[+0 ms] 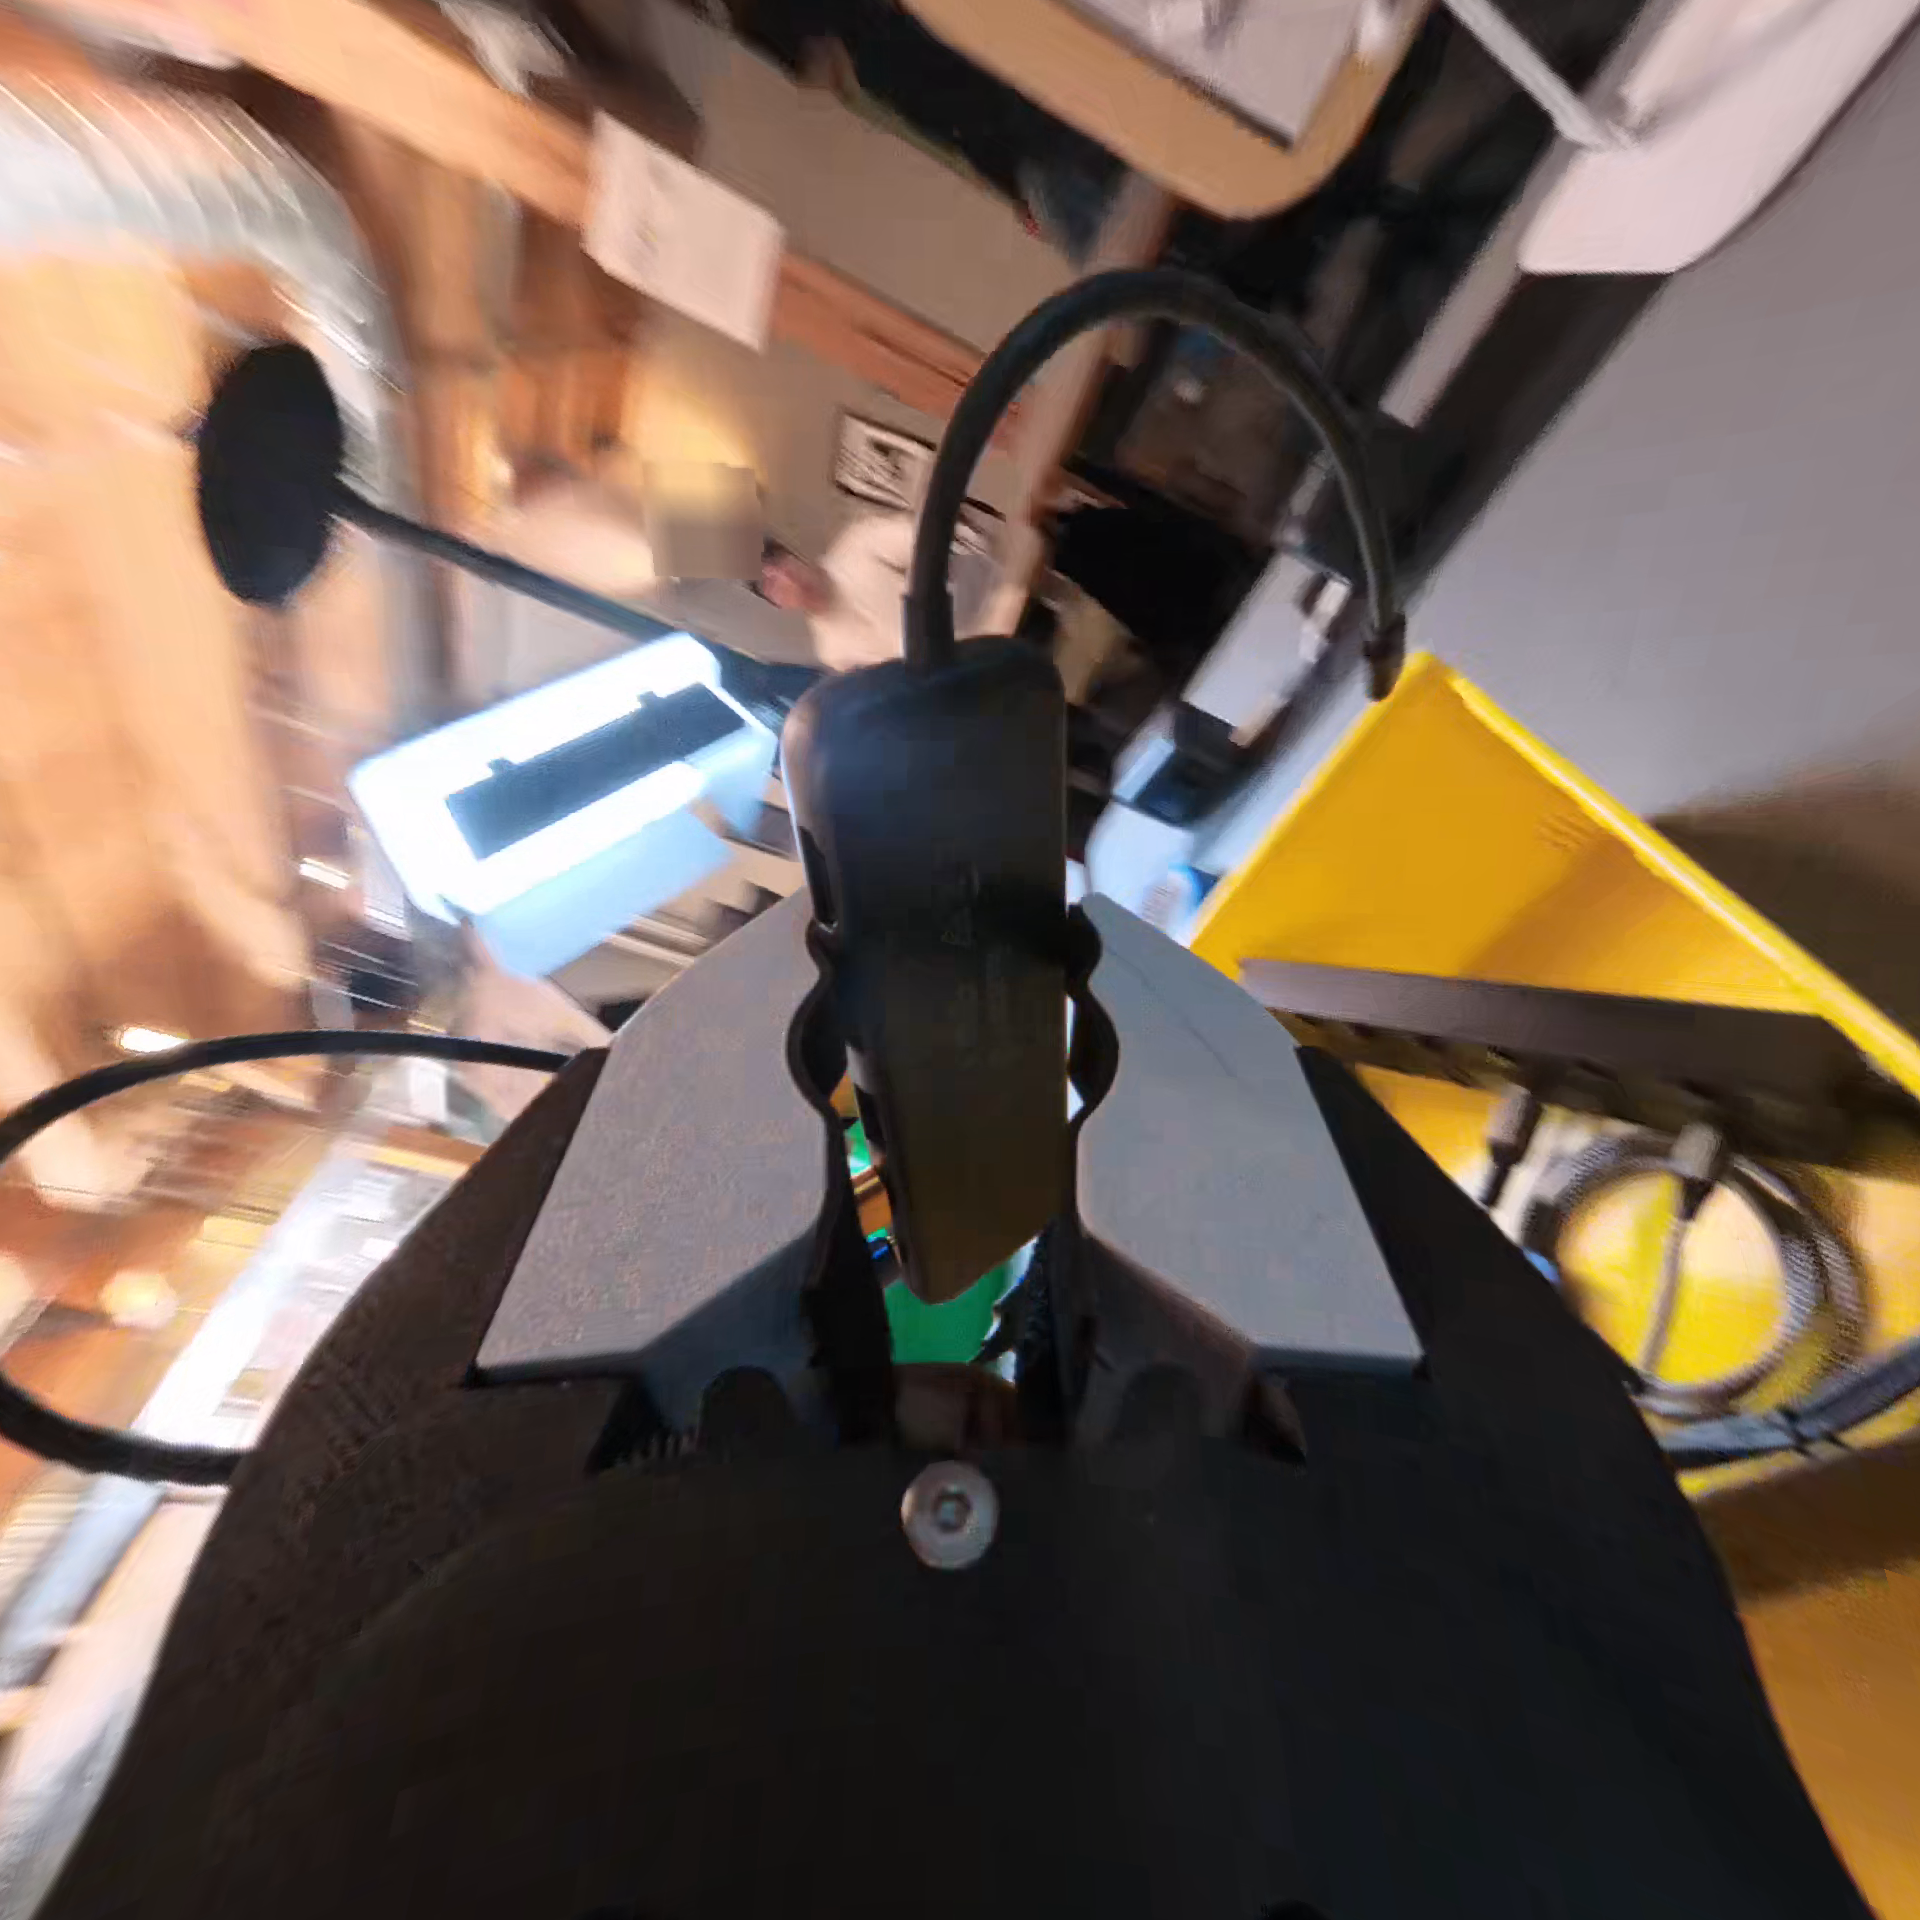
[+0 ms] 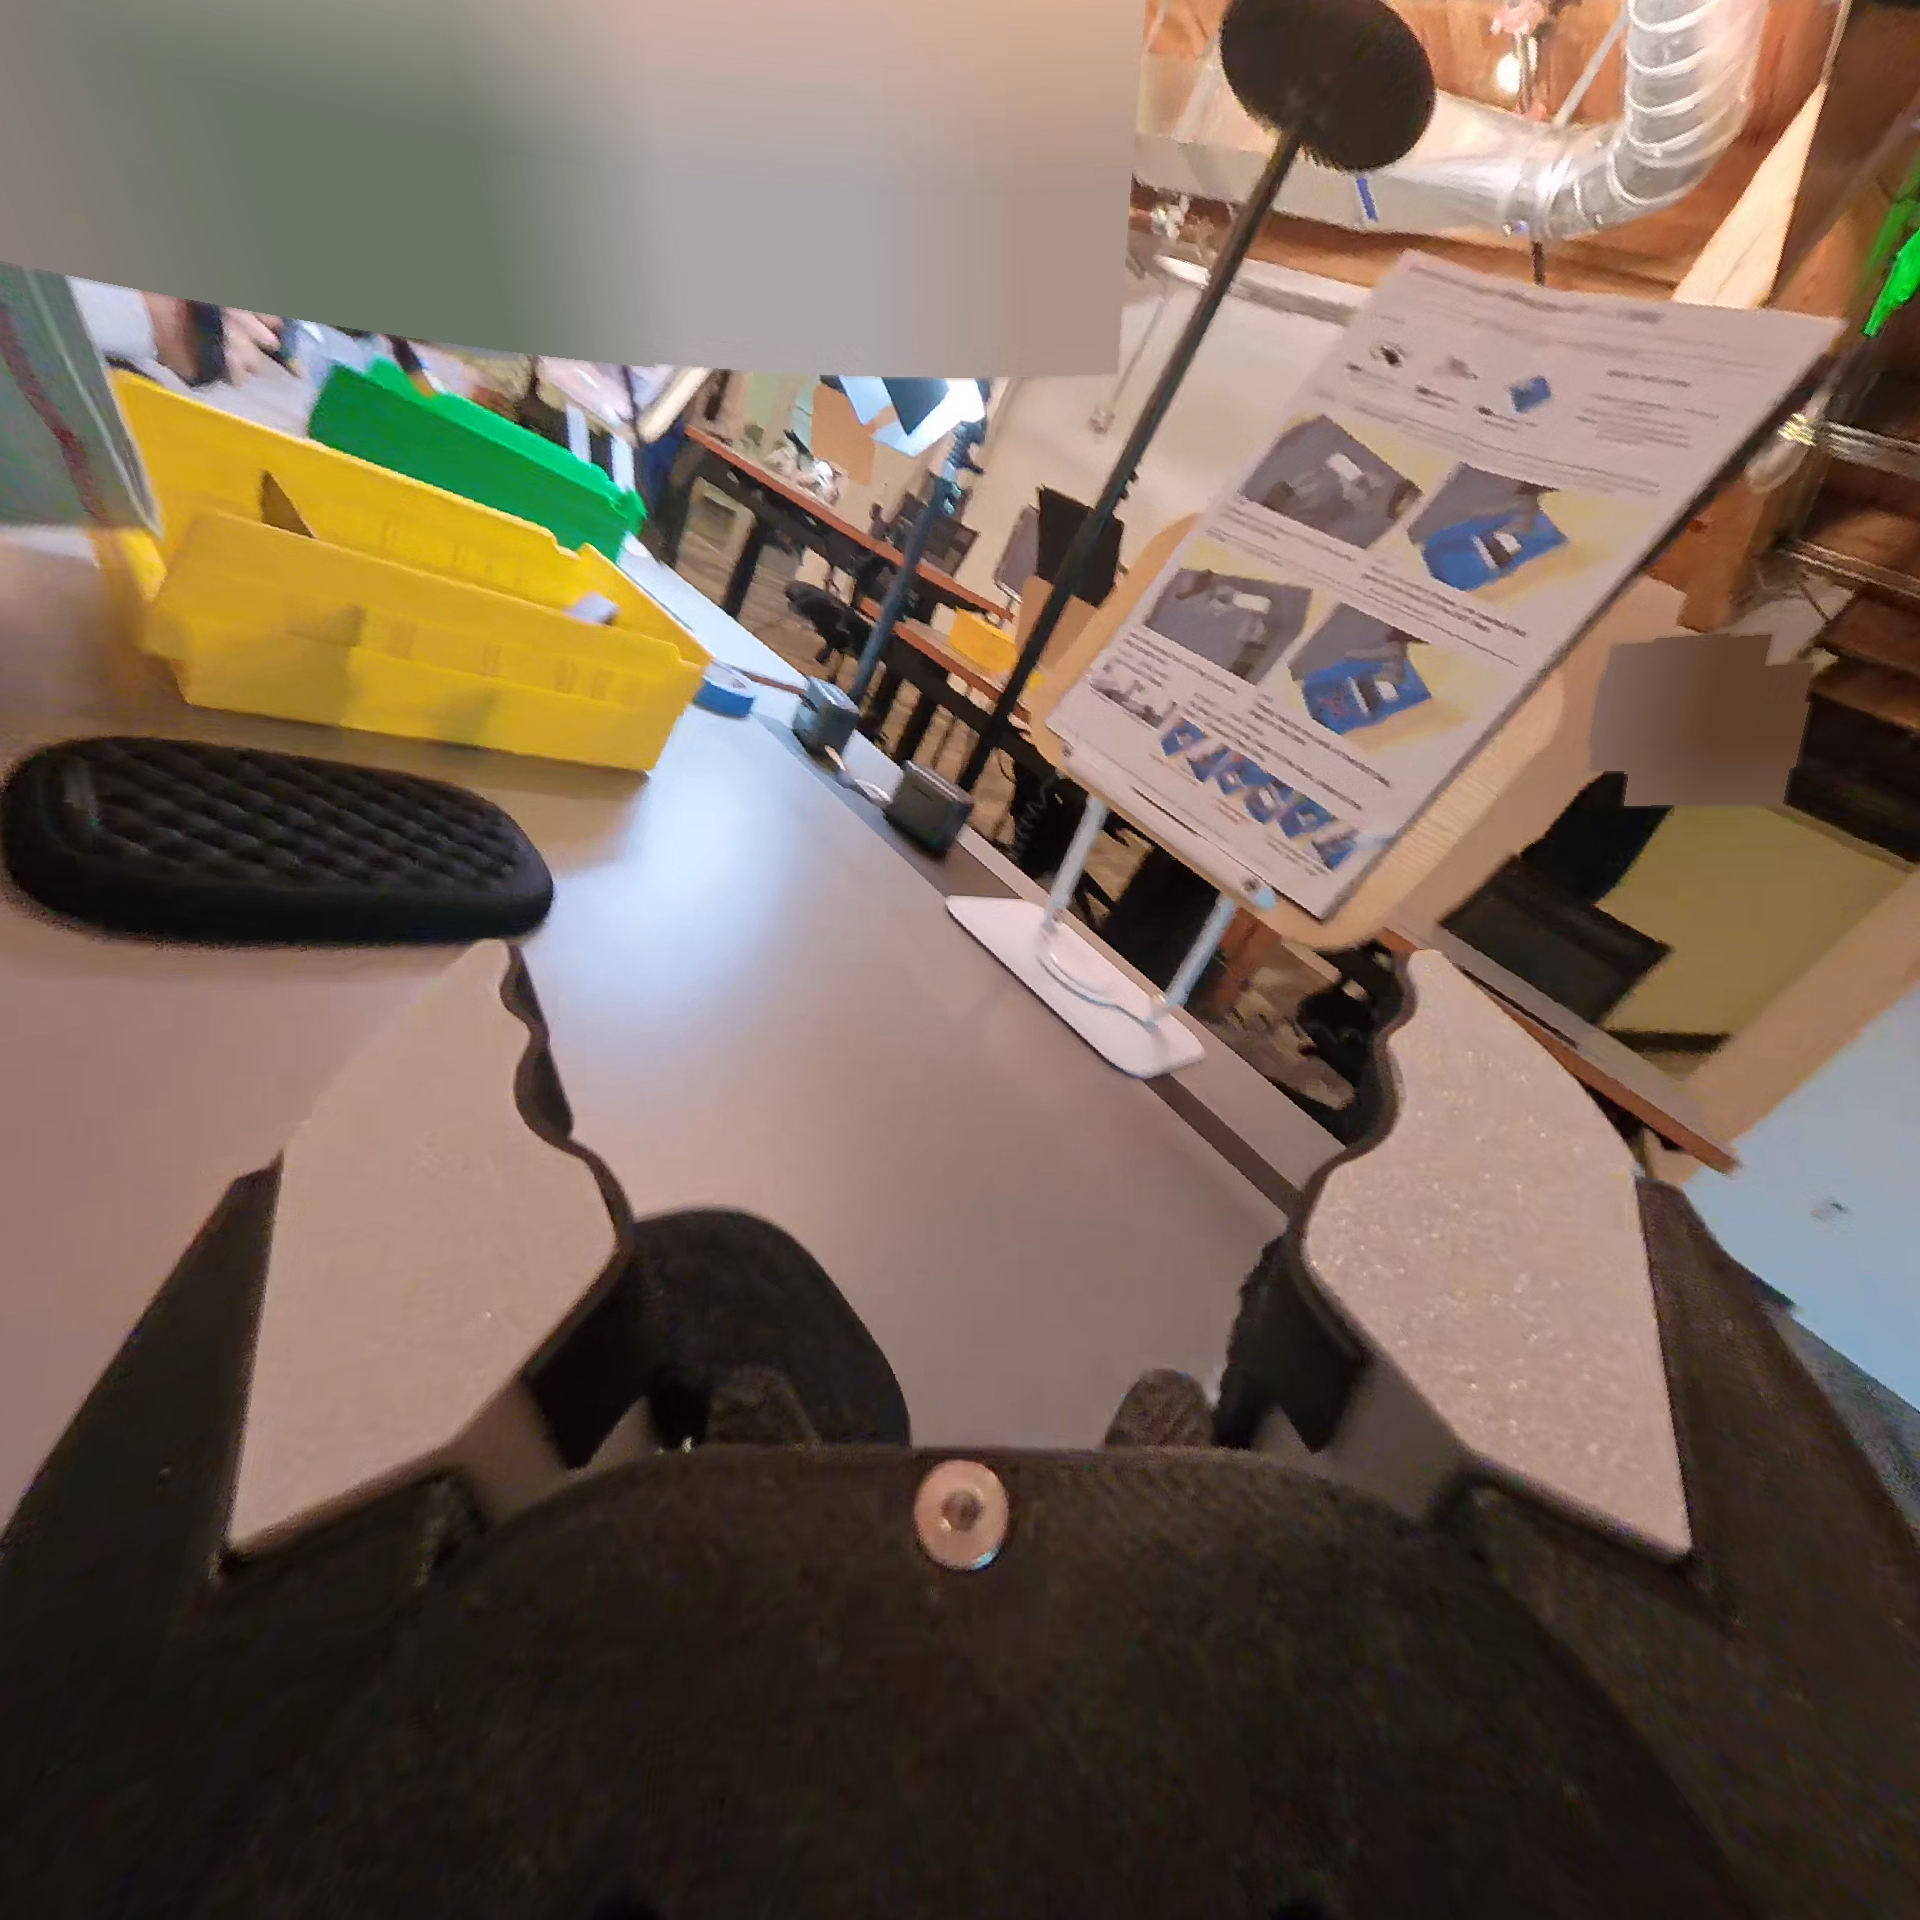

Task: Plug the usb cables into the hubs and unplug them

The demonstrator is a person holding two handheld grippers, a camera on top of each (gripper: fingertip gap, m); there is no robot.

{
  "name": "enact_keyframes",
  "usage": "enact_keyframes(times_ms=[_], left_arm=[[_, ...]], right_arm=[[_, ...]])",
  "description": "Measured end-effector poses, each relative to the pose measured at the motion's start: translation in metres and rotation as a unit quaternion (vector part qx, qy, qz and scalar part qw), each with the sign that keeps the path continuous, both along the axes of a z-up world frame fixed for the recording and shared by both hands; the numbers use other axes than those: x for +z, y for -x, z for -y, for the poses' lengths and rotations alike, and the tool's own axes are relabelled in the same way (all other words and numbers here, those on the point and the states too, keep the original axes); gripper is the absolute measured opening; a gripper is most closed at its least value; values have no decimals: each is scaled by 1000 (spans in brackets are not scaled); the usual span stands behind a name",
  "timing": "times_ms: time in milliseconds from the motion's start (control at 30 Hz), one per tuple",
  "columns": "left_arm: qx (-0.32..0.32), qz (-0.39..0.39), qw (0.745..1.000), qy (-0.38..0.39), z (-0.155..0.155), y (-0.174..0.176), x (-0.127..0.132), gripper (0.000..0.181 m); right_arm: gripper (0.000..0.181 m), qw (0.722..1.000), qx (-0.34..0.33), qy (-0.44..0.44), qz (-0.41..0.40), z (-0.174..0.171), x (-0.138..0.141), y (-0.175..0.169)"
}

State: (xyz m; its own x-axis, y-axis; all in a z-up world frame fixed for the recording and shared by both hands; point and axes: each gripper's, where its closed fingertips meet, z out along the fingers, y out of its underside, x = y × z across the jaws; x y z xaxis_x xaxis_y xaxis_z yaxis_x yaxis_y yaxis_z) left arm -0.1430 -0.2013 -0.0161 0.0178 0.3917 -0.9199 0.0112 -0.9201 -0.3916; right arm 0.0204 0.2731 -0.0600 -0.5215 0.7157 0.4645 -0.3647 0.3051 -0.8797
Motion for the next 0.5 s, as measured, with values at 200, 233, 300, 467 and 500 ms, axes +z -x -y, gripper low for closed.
enact_keyframes(times_ms=[200, 233, 300, 467, 500], left_arm=[[-54, -123, 981, 140, -94, -33, 6, 38], [-75, -120, 979, 149, -112, -37, -1, 39], [-112, -125, 969, 179, -146, -44, -17, 38], [-193, -122, 944, 238, -208, -62, -52, 38], [-208, -120, 940, 242, -217, -66, -57, 38]], right_arm=[[124, 992, 118, 34, -1, 91, 5, 12], [119, 990, 139, 32, 1, 110, 4, 12], [105, 986, 165, 11, -2, 142, -1, 12], [67, 983, 165, -47, -60, 192, -4, 23], [62, 983, 160, -56, -66, 198, -4, 27]])
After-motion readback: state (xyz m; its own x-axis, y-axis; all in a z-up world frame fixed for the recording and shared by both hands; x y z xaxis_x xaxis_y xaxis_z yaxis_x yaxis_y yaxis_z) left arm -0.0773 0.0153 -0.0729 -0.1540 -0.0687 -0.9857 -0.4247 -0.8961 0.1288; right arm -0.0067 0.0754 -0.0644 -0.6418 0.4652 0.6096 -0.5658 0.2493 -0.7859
